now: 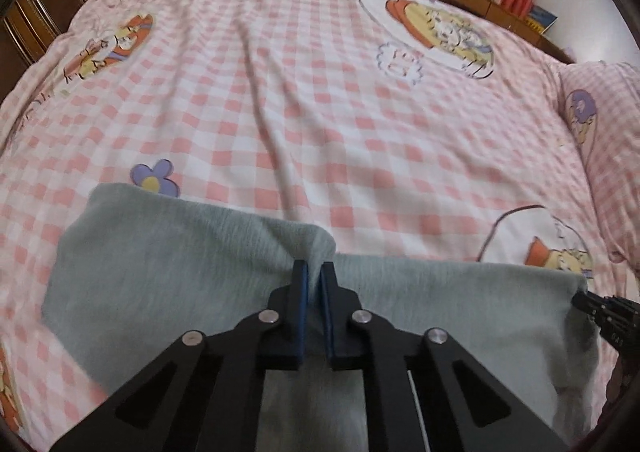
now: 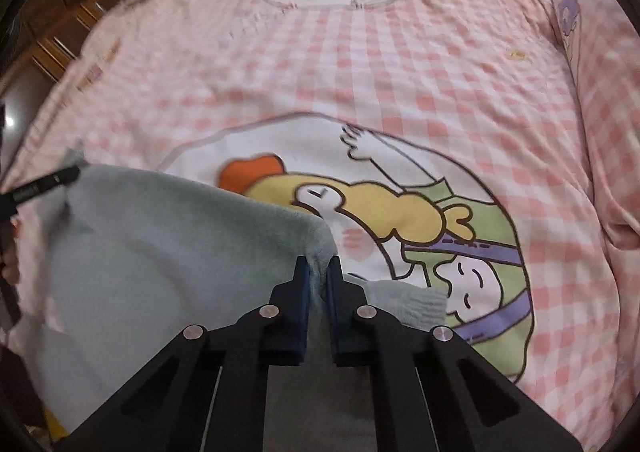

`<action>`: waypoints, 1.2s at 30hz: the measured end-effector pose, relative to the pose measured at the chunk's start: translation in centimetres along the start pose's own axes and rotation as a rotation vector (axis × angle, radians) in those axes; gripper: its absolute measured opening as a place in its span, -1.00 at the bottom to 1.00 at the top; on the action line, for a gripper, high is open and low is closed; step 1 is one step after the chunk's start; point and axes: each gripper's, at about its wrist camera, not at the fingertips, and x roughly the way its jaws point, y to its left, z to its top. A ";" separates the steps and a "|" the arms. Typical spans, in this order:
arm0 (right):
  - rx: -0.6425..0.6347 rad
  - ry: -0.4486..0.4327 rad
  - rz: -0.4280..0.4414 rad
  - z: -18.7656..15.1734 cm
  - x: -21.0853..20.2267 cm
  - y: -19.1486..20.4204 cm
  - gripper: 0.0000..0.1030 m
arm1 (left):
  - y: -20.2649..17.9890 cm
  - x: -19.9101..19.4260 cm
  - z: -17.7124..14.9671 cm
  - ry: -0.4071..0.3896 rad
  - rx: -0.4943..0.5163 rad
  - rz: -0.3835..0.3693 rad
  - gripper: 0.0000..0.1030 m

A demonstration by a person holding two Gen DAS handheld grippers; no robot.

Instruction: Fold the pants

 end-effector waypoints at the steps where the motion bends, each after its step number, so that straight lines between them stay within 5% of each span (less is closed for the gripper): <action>1: -0.002 -0.019 0.010 -0.1 -0.9 0.2 -0.85 | 0.0 -0.8 -0.1 -0.011 0.004 -0.005 -0.88; 10: -0.096 -0.100 0.054 -3.6 -8.6 3.0 -0.85 | 1.8 -10.2 -4.7 -0.138 -0.021 -0.049 -0.93; 22: -0.270 -0.060 0.076 -12.4 -13.4 7.6 -0.85 | 2.5 -19.5 -15.1 -0.233 0.031 -0.055 -0.98; 28: -0.336 -0.002 0.075 -17.0 -13.0 9.3 -0.85 | 3.4 -18.6 -17.1 -0.147 0.006 -0.081 -0.97; 32: -0.334 0.022 0.069 -18.6 -12.4 9.4 -0.85 | 4.5 -16.3 -17.4 -0.089 -0.079 -0.128 -0.47; 36: -0.291 -0.022 0.090 -18.3 -13.4 8.7 -0.85 | 5.5 -14.5 -16.8 -0.069 -0.159 -0.183 -0.33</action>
